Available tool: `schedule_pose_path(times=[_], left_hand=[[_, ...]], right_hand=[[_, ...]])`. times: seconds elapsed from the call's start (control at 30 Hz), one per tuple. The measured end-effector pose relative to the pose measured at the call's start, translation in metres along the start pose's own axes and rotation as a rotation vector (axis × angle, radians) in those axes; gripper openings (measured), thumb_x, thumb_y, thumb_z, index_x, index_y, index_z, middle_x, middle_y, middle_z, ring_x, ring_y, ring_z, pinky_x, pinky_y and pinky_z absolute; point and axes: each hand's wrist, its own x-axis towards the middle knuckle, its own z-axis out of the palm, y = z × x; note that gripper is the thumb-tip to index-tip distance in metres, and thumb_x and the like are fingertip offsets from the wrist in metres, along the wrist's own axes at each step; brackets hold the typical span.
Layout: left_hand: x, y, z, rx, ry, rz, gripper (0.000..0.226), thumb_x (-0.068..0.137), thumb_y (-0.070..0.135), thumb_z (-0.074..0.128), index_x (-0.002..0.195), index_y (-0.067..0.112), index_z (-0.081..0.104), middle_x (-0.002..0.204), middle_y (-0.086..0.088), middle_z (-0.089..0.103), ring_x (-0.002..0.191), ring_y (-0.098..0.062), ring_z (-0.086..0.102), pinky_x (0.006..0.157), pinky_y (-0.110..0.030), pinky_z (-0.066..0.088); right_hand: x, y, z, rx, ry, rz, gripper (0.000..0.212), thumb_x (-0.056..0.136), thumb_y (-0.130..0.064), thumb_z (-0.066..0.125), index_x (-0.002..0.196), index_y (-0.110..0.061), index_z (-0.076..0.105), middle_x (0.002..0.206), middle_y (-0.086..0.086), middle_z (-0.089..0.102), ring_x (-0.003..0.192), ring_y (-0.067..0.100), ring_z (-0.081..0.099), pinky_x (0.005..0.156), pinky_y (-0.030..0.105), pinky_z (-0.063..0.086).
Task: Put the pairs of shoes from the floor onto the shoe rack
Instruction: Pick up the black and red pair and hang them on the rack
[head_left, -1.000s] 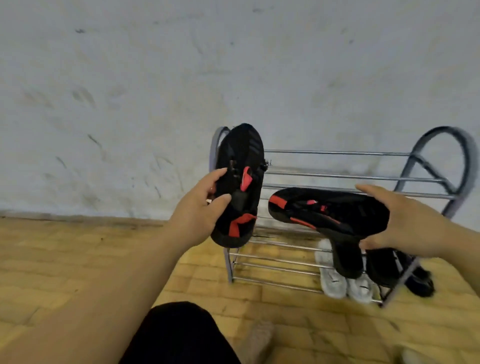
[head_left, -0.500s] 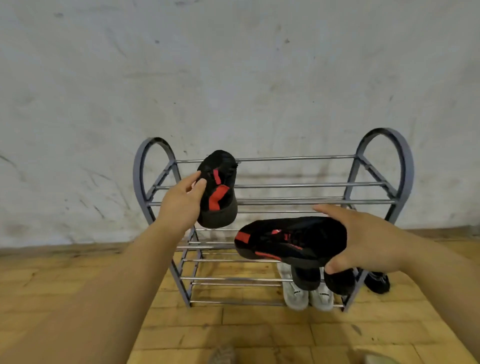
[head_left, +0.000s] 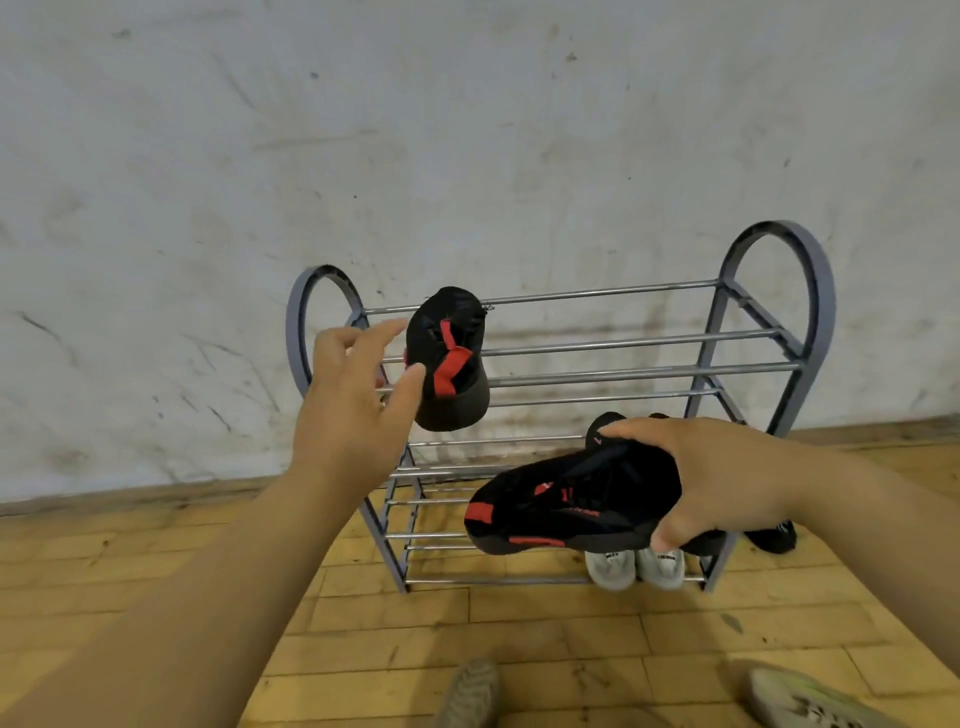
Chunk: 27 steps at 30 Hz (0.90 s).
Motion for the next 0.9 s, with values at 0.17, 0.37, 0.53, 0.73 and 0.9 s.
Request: schedule_pose_path(times=[0.17,0.37,0.53,0.73,0.9], left_hand=[[-0.051,0.027,-0.017,-0.046,-0.407,0.323,0.049,0.097,0.049,0.06,0.144,0.044,0.049,0.125,0.02,0.046,0.11,0.005,0.051,0.089,-0.01,0.04],[-0.077,0.008,-0.004,-0.169,-1.029,0.11,0.062,0.094,0.044,0.073,0.145,0.061,0.043,0.151,0.028,0.035,0.141,-0.002,0.039,0.118,-0.033,0.034],[-0.058,-0.002,-0.014,-0.45,-1.315,-0.074,0.074,0.091,0.004,0.076,0.154,0.03,0.047,0.152,0.008,0.056,0.14,-0.016,0.052,0.119,-0.048,0.039],[-0.046,0.001,-0.024,-0.563,-1.468,-0.073,0.079,0.091,-0.009,0.068,0.157,0.023,0.04,0.152,-0.004,0.056,0.138,-0.029,0.055,0.115,-0.048,0.043],[-0.055,0.004,-0.009,-0.658,-1.21,-0.24,0.064,0.094,0.01,0.074,0.15,0.033,0.05,0.141,-0.003,0.065,0.125,-0.03,0.066,0.108,-0.051,0.051]], right_hand=[[-0.015,-0.01,0.004,0.016,-0.059,-0.057,0.112,0.066,-0.049,0.09,0.151,-0.062,0.019,0.135,-0.034,0.039,0.117,-0.002,0.047,0.083,0.014,0.041],[-0.034,-0.029,0.004,0.054,-0.063,-0.181,0.109,0.063,-0.046,0.092,0.147,-0.068,0.025,0.138,-0.043,0.035,0.127,-0.007,0.045,0.102,0.025,0.043],[-0.045,-0.04,0.005,0.148,-0.072,-0.203,0.108,0.062,-0.038,0.095,0.142,-0.072,0.031,0.142,-0.043,0.039,0.13,-0.008,0.046,0.102,0.025,0.046],[-0.055,-0.036,0.005,0.337,-0.041,-0.166,0.098,0.065,-0.031,0.098,0.144,-0.058,0.046,0.139,-0.034,0.053,0.125,-0.007,0.056,0.1,0.021,0.049],[-0.055,-0.031,0.008,0.384,0.235,0.017,0.074,0.083,-0.035,0.084,0.134,-0.066,0.04,0.115,-0.026,0.067,0.105,-0.003,0.066,0.087,0.016,0.048]])
